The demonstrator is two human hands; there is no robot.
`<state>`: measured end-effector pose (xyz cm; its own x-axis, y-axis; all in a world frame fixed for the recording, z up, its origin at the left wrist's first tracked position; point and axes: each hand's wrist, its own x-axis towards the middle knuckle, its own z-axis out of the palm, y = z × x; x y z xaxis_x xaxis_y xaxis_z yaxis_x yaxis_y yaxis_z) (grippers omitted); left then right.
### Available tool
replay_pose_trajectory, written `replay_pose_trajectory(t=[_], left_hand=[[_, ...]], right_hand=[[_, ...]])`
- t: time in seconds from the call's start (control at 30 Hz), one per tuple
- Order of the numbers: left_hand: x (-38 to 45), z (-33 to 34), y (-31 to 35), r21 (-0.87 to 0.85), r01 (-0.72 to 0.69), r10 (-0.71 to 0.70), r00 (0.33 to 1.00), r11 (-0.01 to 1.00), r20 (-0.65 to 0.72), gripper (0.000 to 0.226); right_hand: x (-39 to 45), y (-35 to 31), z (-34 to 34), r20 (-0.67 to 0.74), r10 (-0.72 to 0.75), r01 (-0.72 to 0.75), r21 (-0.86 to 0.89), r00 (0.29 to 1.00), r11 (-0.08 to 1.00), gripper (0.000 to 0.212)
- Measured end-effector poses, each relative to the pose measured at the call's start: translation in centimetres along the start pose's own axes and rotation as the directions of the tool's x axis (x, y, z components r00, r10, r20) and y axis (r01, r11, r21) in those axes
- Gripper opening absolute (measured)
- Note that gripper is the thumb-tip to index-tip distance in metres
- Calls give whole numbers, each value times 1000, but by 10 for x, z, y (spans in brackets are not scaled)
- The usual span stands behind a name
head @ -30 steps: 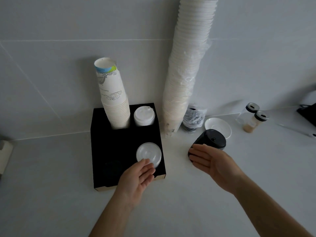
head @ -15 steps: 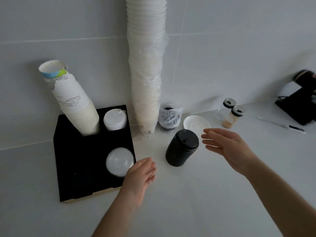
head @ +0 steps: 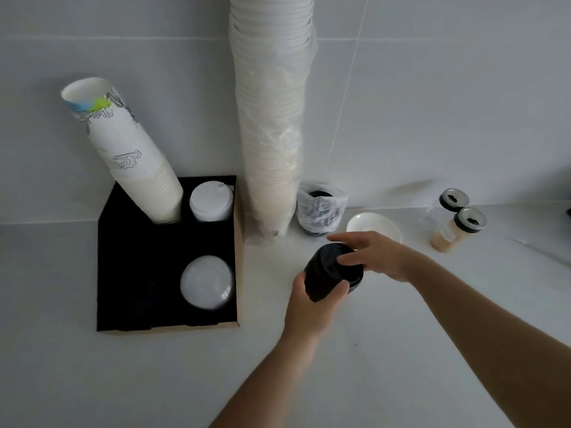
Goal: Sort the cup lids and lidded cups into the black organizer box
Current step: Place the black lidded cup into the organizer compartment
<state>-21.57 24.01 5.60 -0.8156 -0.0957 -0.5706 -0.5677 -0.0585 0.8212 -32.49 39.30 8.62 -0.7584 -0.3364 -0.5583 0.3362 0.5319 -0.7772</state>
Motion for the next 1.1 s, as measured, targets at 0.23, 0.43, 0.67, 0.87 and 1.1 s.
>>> replay_pose_trajectory(t=[0.23,0.43,0.67,0.87,1.1], left_hand=[[20,-15,0,19,-58,56,996,998,69,31],[36,-30,4,23,92,-94,991,995,94,80],[31,-17,-21,-254,303,-293,953,919,79,69],[29,-10,-20,-384,355,-353,932,853,76,86],[23,-11,-14,-410,352,-363,930,842,54,89]], right_hand=[[12,1,11,-54,-22,19,-61,998,998,25],[13,25,16,-124,63,-45,141,990,989,20],[13,33,31,-107,92,-50,347,990,936,27],[13,44,29,-11,117,-101,432,993,896,20],[8,67,30,-16,140,-99,627,990,772,43]])
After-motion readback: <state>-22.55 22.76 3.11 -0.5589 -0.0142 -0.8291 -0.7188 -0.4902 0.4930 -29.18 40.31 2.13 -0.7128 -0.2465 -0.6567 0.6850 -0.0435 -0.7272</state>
